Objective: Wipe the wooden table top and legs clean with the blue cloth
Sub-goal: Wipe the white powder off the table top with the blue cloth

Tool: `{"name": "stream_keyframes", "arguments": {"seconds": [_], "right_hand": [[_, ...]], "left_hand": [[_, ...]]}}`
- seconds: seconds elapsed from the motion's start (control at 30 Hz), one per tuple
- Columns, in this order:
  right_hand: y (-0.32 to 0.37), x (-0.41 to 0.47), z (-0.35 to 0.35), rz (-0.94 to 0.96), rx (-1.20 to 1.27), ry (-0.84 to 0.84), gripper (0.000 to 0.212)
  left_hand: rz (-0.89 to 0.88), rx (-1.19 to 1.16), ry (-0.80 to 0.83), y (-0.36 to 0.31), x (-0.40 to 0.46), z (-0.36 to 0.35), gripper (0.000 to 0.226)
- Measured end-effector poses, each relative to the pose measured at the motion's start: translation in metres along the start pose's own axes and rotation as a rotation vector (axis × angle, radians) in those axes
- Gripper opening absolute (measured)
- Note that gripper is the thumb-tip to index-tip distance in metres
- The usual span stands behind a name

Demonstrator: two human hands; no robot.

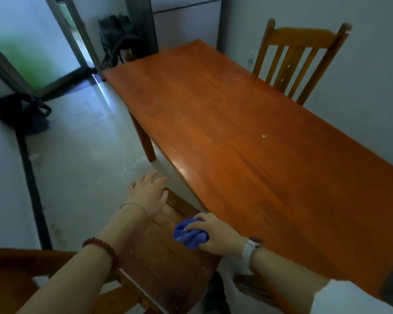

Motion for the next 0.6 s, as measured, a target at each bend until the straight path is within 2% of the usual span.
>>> {"name": "stream_keyframes", "arguments": {"seconds": [0.07,0.13,0.37,0.47,0.6], "right_hand": [[0.021,-0.024,0.000,-0.080,0.074,-0.024,0.052],[0.052,-0.044,0.015,-0.133,0.151,-0.162,0.064],[0.204,-0.073,0.055,-0.006,0.341,-0.584,0.049],[0.249,-0.072,0.045,0.024,0.400,-0.633,0.048],[0.274,-0.054,0.026,0.040,0.393,-0.599,0.047]], "left_hand": [[-0.040,0.004,-0.025,0.006,-0.036,0.026,0.045],[-0.076,-0.025,-0.104,0.012,-0.076,0.053,0.043],[-0.119,-0.145,-0.545,0.067,-0.219,0.117,0.034],[-0.082,-0.228,-0.672,0.102,-0.263,0.125,0.032],[-0.005,-0.368,-0.761,0.145,-0.288,0.118,0.030]]}}
Point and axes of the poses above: each hand's wrist, its own x-axis towards the middle knuckle, its own z-axis out of the back of the hand, y = z × x, the point moved 5 cm from there along x, towards the middle knuckle, and after that the axes turned 12 degrees about -z, right-handed, at the moved point
